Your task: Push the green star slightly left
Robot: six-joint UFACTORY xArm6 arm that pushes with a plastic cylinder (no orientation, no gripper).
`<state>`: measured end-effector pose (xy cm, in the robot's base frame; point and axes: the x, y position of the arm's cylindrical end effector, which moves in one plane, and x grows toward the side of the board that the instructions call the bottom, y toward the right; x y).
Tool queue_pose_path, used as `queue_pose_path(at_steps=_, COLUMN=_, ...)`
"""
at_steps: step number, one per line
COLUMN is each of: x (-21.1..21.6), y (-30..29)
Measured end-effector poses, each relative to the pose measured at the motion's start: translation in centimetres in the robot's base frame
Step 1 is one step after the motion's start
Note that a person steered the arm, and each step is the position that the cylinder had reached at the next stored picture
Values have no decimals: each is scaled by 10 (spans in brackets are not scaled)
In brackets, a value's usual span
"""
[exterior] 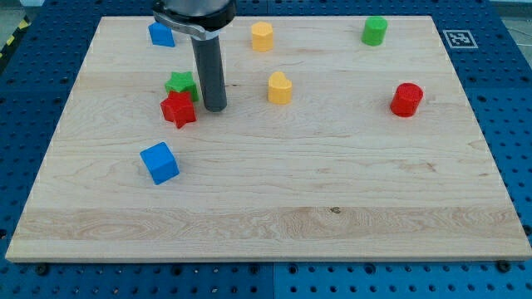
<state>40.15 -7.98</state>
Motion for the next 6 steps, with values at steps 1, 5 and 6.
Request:
queue_pose_path(at_steps=1, x=-24, y=2)
queue_pose_path(at_steps=5, x=-37, y=-38)
queue_pose_path(at_steps=6, x=-37, y=-38)
